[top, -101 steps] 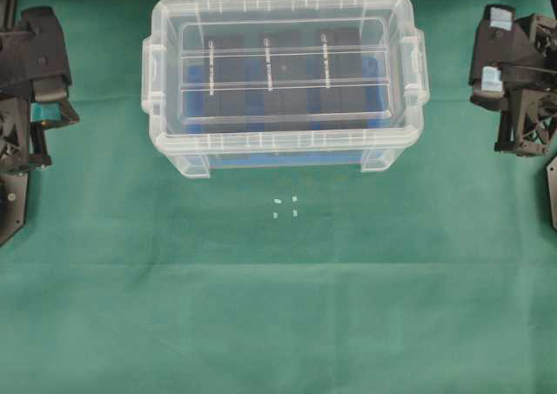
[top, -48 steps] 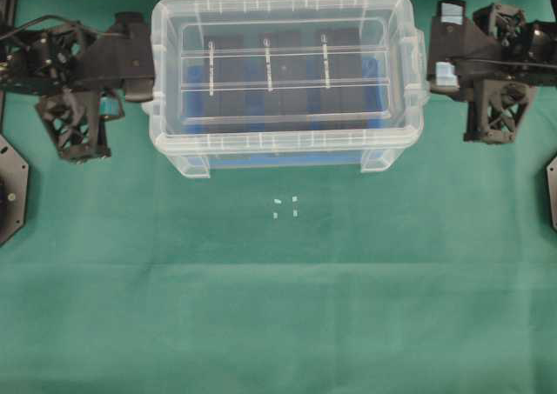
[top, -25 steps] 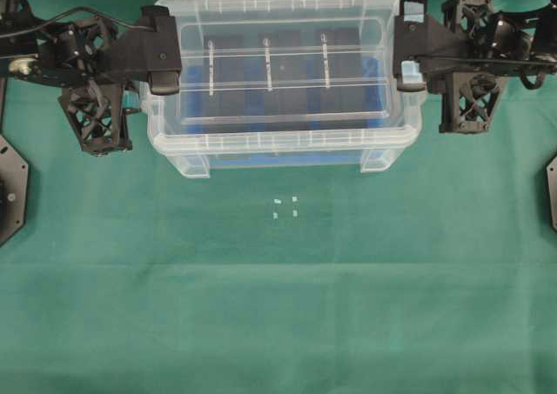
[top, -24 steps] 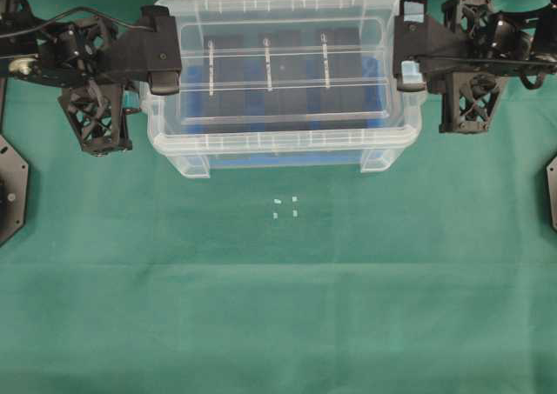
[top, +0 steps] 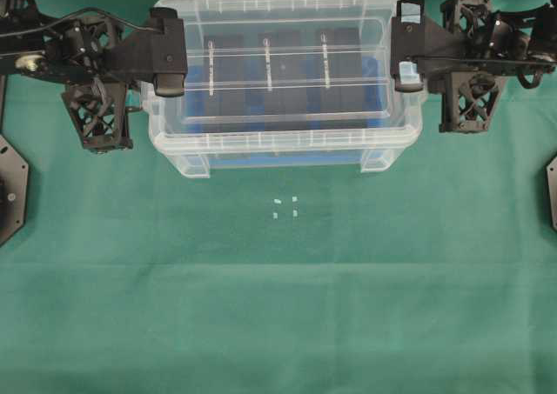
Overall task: Clamp the lid of the box with both arms, then lift and open it.
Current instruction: 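Move both grippers inward and clamp the lid's left and right rims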
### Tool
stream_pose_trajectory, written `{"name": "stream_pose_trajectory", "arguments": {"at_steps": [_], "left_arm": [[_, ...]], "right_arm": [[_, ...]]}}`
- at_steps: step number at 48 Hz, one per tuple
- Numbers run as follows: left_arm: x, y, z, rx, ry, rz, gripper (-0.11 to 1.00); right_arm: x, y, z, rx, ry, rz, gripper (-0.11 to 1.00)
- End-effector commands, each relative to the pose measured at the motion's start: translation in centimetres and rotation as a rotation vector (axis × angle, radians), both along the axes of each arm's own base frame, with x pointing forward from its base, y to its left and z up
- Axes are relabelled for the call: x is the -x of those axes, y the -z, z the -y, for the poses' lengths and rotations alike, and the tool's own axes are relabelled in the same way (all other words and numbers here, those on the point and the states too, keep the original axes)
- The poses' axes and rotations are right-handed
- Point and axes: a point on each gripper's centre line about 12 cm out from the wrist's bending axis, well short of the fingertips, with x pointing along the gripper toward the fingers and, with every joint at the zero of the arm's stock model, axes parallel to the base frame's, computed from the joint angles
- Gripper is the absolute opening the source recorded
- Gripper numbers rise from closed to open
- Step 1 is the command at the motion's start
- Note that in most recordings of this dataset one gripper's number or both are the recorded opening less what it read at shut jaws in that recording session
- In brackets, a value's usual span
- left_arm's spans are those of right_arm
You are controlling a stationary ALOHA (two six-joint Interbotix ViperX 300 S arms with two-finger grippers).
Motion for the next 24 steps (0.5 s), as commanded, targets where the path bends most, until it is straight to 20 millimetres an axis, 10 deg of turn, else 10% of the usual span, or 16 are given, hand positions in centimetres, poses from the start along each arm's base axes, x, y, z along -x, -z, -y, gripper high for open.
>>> {"name": "stream_pose_trajectory", "arguments": {"at_steps": [1, 24], "left_arm": [[-1.3, -1.4, -0.3, -0.015, -0.003, 0.058, 0.01], [-1.3, -2.1, -0.1, -0.01, -0.001, 0.054, 0.01]], "right_arm": [[-1.7, -2.1, -0.2, 0.018, -0.016, 0.08, 0.0], [-1.9, -3.1, -0.3, 0.027, -0.022, 0.107, 0.0]]}}
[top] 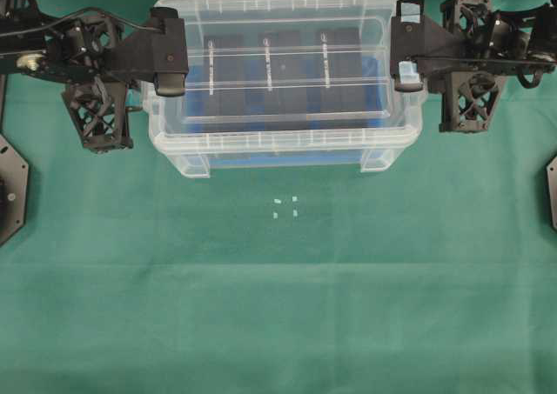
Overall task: Clamp the lid of the box with both arms, then lift and open it.
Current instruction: 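Move both grippers inward and clamp the lid's left and right rims, then lift the clamped lid upward and shift it toward the right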
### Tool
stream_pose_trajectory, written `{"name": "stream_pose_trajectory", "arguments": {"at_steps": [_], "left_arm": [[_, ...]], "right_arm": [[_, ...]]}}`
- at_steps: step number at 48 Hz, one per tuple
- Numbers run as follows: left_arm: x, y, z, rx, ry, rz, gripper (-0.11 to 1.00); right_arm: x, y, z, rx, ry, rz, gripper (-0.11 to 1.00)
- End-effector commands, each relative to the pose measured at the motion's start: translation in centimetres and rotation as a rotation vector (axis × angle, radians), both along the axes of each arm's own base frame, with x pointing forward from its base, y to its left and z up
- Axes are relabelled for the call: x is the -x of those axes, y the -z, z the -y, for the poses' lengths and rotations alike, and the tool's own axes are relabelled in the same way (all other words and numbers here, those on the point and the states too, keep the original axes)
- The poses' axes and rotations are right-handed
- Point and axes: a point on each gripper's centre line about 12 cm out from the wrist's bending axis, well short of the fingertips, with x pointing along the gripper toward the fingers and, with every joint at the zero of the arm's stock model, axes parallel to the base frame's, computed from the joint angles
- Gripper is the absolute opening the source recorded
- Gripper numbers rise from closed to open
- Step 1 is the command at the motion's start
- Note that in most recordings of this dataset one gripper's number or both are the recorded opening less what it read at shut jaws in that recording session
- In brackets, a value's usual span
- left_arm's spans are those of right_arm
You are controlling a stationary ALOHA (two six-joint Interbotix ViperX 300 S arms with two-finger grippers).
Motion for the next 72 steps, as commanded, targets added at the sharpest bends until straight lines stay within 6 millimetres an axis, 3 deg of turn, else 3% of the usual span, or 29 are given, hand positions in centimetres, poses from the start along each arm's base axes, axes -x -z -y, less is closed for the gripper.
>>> {"name": "stream_pose_trajectory", "arguments": {"at_steps": [1, 45, 72], "left_arm": [[-1.3, -2.1, -0.2, -0.014, -0.002, 0.067, 0.01], [-2.3, -6.2, -0.2, -0.027, 0.006, 0.106, 0.01], [-1.9, -9.1, -0.1, -0.042, 0.007, 0.132, 0.01]], "right_arm": [[-1.9, -3.0, -0.3, 0.026, -0.022, 0.102, 0.0], [-2.1, -7.6, -1.1, 0.049, -0.04, 0.168, 0.0], [-2.5, -11.9, -1.4, 0.073, -0.057, 0.205, 0.0]]}}
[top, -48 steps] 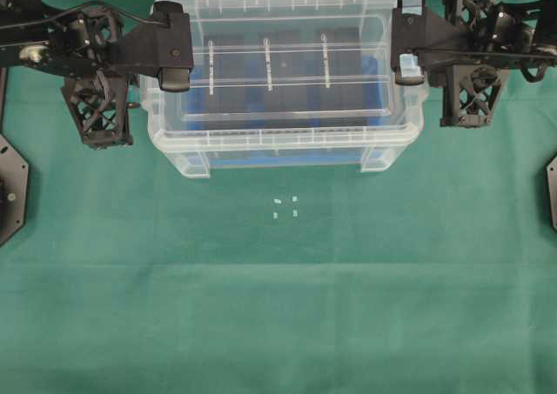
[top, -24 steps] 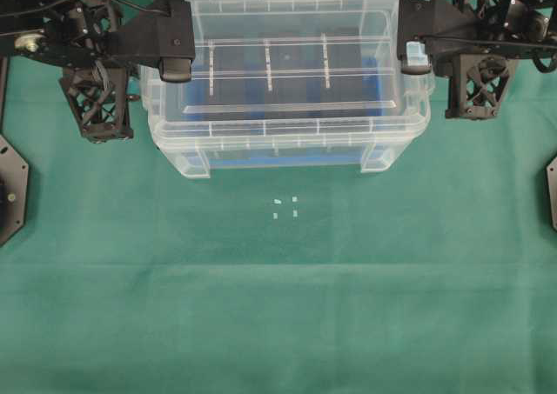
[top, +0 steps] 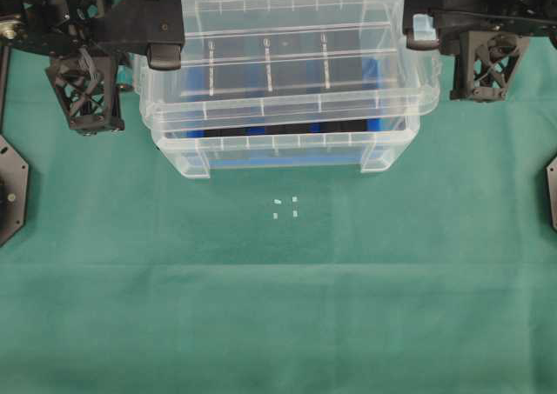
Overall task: Clamp the lid of the box with both arms, then lift and open it.
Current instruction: 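Lift the clamped lid upward and shift it toward the right, then release the lid, letting it rest tilted on the box's right rim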
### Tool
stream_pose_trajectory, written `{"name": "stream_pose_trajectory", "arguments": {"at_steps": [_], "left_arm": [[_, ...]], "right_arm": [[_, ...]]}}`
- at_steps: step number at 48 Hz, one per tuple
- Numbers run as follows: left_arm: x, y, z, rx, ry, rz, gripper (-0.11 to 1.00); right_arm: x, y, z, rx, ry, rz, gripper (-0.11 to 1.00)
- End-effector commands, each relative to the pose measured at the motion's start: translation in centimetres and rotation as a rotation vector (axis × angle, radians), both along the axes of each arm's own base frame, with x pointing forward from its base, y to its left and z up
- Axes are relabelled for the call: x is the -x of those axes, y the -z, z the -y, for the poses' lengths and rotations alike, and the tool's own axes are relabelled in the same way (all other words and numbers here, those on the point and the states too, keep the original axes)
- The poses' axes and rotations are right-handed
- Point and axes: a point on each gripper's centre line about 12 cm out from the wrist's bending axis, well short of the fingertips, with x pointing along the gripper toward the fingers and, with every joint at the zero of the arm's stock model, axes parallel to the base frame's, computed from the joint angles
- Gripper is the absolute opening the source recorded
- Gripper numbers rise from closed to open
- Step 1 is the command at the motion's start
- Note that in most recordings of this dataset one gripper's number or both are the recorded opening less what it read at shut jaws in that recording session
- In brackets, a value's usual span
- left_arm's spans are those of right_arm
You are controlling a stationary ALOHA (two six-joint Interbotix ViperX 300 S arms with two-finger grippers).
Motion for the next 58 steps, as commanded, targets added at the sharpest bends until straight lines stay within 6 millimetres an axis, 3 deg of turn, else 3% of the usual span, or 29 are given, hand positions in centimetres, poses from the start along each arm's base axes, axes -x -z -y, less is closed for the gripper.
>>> {"name": "stream_pose_trajectory", "arguments": {"at_steps": [1, 29, 58], "left_arm": [[-1.5, -3.4, 0.1, -0.03, 0.009, 0.112, 0.01], [-1.4, -6.0, 0.0, -0.045, 0.01, 0.119, 0.01], [0.4, -5.5, 0.6, -0.045, 0.01, 0.121, 0.01]], "right_arm": [[-2.1, -4.1, -1.9, 0.033, -0.076, 0.127, 0.0], [-2.2, -6.2, -3.0, 0.045, -0.108, 0.122, 0.0], [-2.1, -6.0, -3.1, 0.042, -0.106, 0.115, 0.0]]}}
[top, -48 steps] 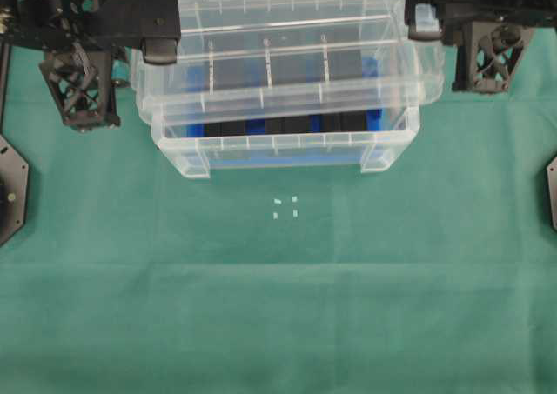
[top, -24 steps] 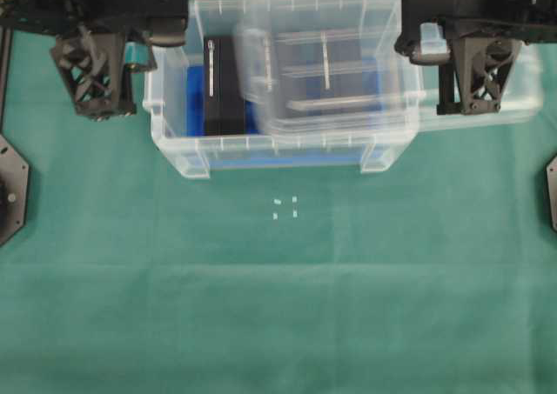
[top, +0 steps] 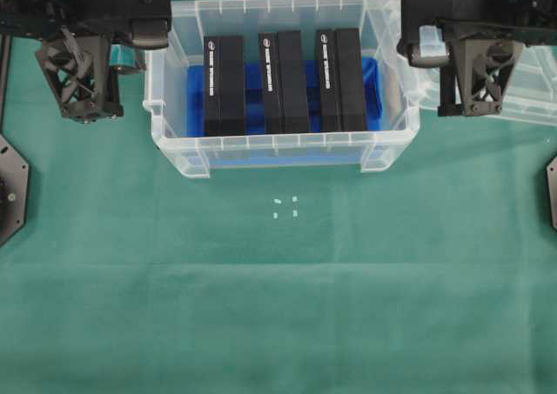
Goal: Clamp the lid of the box with both arms, then lift and open it.
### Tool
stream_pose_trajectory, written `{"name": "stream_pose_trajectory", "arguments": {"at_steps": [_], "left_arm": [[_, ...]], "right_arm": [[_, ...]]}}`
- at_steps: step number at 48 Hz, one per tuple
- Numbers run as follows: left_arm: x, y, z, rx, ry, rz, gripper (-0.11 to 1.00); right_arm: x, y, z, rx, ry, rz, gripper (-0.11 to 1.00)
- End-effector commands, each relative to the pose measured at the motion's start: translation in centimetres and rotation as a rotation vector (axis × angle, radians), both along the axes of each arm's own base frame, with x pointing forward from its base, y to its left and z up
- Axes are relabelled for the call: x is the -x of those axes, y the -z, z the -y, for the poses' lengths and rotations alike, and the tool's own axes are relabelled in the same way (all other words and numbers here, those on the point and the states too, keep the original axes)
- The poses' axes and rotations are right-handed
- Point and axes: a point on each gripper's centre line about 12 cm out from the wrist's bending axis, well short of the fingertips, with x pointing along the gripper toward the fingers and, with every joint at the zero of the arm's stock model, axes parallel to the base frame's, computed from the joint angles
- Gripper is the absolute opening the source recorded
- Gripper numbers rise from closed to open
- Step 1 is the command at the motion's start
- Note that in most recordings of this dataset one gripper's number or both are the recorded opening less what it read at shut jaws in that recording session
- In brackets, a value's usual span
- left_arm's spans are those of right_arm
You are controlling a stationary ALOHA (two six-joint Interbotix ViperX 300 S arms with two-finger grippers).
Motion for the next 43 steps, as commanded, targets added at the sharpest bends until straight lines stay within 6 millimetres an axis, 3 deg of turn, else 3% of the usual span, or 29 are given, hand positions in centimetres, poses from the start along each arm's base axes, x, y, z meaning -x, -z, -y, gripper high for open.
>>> {"name": "stream_pose_trajectory", "arguments": {"at_steps": [1, 13, 31, 43], "left_arm": [[0.5, -1.0, 0.2, -0.013, 0.0, 0.036, 0.01], [3.1, -1.3, 1.0, -0.04, 0.002, 0.119, 0.01], [7.9, -2.9, 4.1, -0.106, 0.068, 0.432, 0.01], [9.7, -1.6, 6.8, -0.067, 0.138, 0.593, 0.01]], "right_arm": [[0.2, -1.2, 0.0, 0.006, 0.003, 0.037, 0.0], [2.4, -1.5, -0.7, 0.007, 0.001, 0.076, 0.0], [8.4, -1.2, -3.2, -0.041, -0.019, 0.298, 0.0], [10.9, 0.2, -5.1, -0.145, -0.023, 0.465, 0.0]]}}
